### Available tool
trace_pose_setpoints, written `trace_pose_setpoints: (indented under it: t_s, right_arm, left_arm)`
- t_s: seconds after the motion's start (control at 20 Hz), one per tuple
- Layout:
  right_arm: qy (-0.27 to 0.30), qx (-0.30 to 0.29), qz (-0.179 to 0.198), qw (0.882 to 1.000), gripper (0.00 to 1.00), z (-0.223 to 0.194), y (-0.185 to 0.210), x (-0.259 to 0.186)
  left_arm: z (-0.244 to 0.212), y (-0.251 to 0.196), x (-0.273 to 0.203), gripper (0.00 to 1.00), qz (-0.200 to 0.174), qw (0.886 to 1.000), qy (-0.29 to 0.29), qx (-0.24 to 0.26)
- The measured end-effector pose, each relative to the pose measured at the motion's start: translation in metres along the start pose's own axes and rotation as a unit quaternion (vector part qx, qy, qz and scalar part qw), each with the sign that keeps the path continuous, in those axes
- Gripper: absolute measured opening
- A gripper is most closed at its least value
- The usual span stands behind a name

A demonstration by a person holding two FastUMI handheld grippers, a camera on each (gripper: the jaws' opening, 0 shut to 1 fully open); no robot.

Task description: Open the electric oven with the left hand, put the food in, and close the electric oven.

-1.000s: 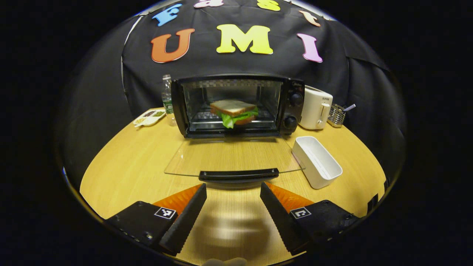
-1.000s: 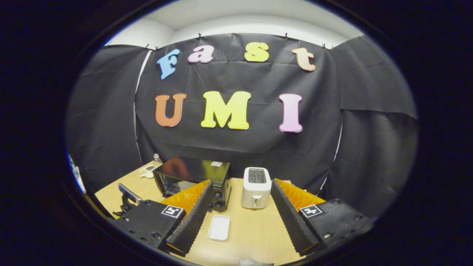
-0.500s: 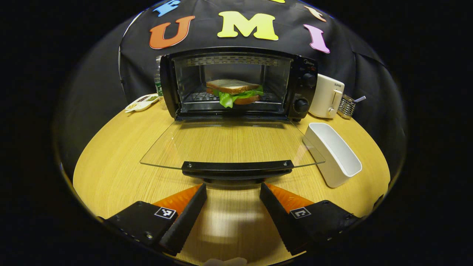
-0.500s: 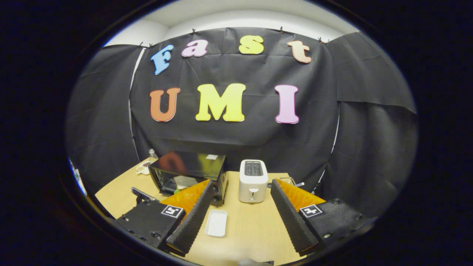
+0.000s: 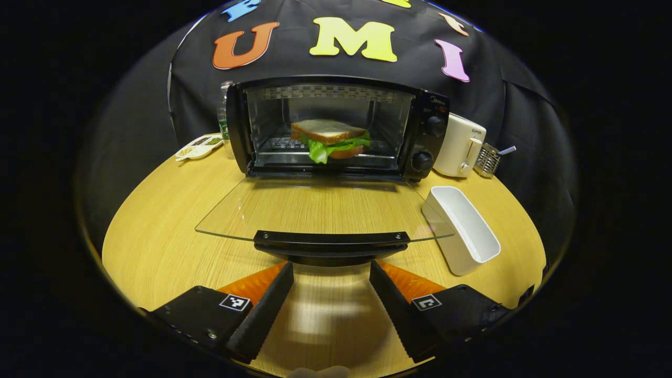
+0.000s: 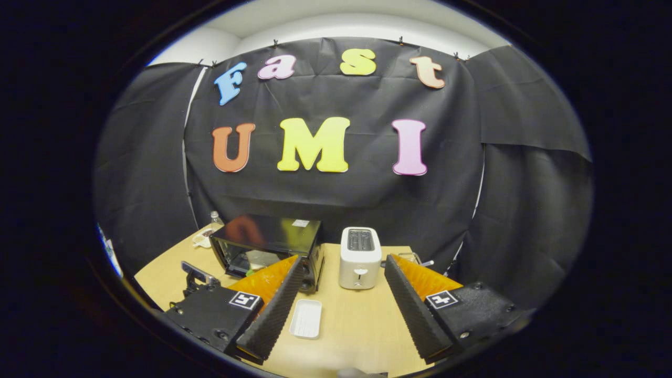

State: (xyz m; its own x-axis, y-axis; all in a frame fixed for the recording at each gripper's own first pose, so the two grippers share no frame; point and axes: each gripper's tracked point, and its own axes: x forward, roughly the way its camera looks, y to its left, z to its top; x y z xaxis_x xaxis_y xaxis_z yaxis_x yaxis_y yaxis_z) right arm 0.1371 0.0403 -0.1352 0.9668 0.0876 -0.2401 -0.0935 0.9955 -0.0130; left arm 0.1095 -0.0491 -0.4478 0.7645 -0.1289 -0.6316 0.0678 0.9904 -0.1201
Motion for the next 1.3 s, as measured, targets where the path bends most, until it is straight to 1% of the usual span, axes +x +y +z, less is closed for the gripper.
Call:
trace_pose_setpoints:
  t_s: [0.05, 0.1, 0.15, 0.45, 0.6, 0.65, 0.75, 0.8, 0.85, 0.9, 0.95, 1.0, 1.1, 1.3]
  right_arm:
    - [0.000, 0.001, 0.001, 1.000, 0.91, 0.000, 0.001, 0.001]
    - [0.001, 0.002, 0.002, 1.000, 0.91, 0.001, 0.001, 0.002]
    - [0.000, 0.004, 0.003, 1.000, 0.91, 0.001, 0.001, 0.003]
    - [0.002, 0.020, 0.003, 1.000, 0.91, 0.002, 0.002, 0.011]
    - [-0.004, 0.021, 0.005, 1.000, 0.91, 0.008, 0.004, 0.013]
    - [-0.005, 0.018, 0.004, 1.000, 1.00, 0.010, 0.005, 0.013]
    - [-0.008, 0.020, 0.004, 1.000, 1.00, 0.012, 0.005, 0.014]
    - [-0.009, 0.022, 0.004, 1.000, 1.00, 0.012, 0.005, 0.015]
    - [-0.010, 0.022, 0.002, 1.000, 1.00, 0.013, 0.003, 0.016]
    - [-0.010, 0.023, 0.000, 1.000, 0.90, 0.014, 0.000, 0.016]
    - [-0.010, 0.025, -0.001, 1.000, 0.90, 0.015, -0.001, 0.016]
    - [-0.012, 0.027, -0.002, 1.000, 0.91, 0.014, -0.002, 0.017]
    - [-0.011, 0.025, -0.004, 1.000, 0.90, 0.014, -0.003, 0.016]
    - [-0.012, 0.027, -0.002, 1.000, 0.90, 0.014, -0.001, 0.015]
  left_arm:
    - [0.006, -0.001, -0.004, 0.96, -0.001, 1.000, -0.006, -0.004]
    - [0.013, -0.002, -0.006, 1.00, -0.002, 1.000, -0.010, -0.009]
    - [0.020, -0.003, -0.008, 0.96, -0.004, 1.000, -0.015, -0.013]
    - [0.066, -0.005, -0.017, 0.98, -0.005, 0.998, -0.051, -0.024]
    - [0.092, -0.007, -0.017, 0.98, -0.016, 0.997, -0.070, -0.031]
    - [0.103, -0.009, -0.016, 1.00, -0.019, 0.996, -0.078, -0.034]
    - [0.124, -0.010, -0.012, 0.98, -0.016, 0.995, -0.093, -0.030]
    - [0.135, -0.010, -0.008, 0.89, -0.014, 0.994, -0.101, -0.028]
    - [0.142, -0.009, -0.005, 0.98, -0.011, 0.994, -0.106, -0.028]
    - [0.149, -0.009, -0.002, 0.98, -0.011, 0.993, -0.111, -0.029]
    - [0.155, -0.009, -0.001, 0.98, -0.010, 0.993, -0.114, -0.028]
    - [0.158, -0.009, 0.000, 0.95, -0.009, 0.993, -0.118, -0.024]
    - [0.157, -0.011, 0.000, 0.94, -0.011, 0.993, -0.115, -0.019]
    - [0.155, -0.004, -0.004, 0.94, -0.002, 0.993, -0.115, -0.011]
